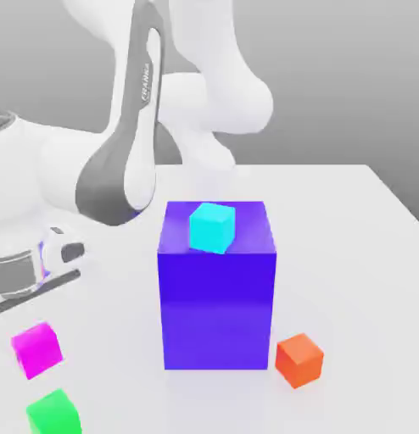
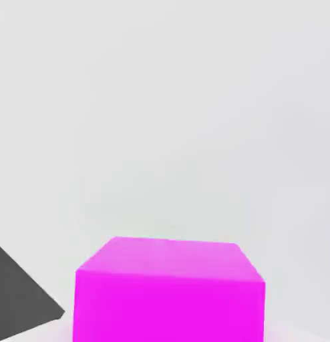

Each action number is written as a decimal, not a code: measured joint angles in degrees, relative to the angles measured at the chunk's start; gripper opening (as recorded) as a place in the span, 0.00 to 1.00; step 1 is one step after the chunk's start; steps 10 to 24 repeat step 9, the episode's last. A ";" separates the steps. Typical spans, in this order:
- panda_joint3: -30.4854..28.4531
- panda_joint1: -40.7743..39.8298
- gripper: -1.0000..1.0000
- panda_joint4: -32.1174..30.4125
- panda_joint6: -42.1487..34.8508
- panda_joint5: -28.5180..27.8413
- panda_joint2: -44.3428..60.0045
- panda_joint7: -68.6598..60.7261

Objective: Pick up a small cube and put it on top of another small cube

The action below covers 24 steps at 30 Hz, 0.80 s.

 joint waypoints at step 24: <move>0.29 0.42 1.00 1.10 5.92 0.92 7.04 1.06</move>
